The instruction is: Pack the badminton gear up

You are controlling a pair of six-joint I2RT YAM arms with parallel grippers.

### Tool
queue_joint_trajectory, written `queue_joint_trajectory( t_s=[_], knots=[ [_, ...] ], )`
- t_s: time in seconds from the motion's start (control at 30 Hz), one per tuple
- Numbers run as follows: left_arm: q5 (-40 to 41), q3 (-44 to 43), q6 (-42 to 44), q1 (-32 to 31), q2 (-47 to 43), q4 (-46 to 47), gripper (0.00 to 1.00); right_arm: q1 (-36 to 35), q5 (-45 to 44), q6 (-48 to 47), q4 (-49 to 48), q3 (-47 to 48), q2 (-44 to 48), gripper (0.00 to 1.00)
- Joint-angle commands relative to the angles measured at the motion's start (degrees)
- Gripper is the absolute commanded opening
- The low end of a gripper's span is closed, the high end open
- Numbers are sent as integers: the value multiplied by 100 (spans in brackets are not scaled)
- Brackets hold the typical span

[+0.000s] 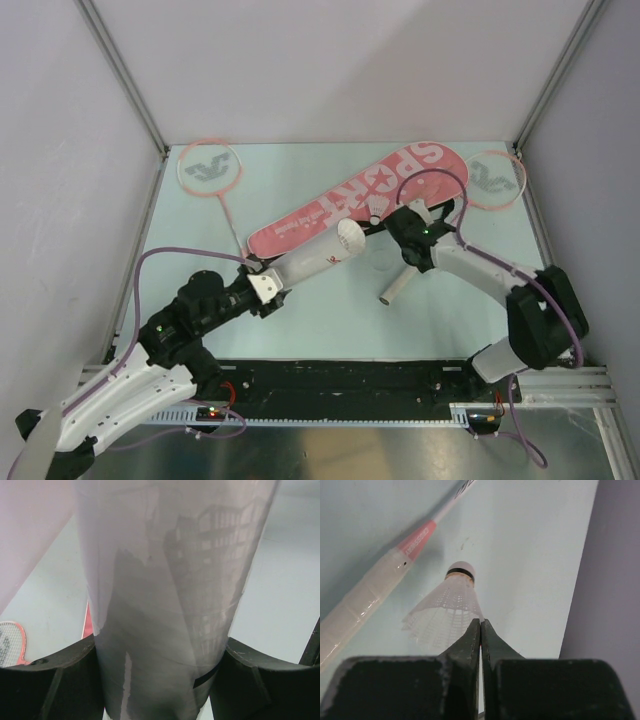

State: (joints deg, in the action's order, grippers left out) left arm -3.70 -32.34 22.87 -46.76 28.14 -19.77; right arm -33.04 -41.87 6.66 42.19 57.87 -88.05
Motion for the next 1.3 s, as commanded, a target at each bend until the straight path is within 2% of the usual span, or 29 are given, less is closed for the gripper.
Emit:
queue_joint_trajectory(
  t_s=[0.0,0.13,0.2,0.4,0.73,1.03,1.27],
  knots=[
    [-41,-257,-58,-8,35,391,54,-48,-260,168,60,272,881,0],
    [-42,-218,-14,-7,66,396,54,8,224,203,158,549,1511,0],
    [-1,-163,61,-1,92,391,54,98,920,189,87,695,1915,0],
    [221,-114,241,0,218,371,54,557,4293,415,-554,915,3179,0],
    [178,-47,419,-4,251,331,53,1345,7258,1408,-1089,1308,3978,0],
    [101,-9,758,-6,203,271,51,1907,9221,2439,-1890,1337,4194,0],
    [220,-71,968,-1,143,206,51,1926,9996,2290,-1580,1333,4104,0]
  ],
)
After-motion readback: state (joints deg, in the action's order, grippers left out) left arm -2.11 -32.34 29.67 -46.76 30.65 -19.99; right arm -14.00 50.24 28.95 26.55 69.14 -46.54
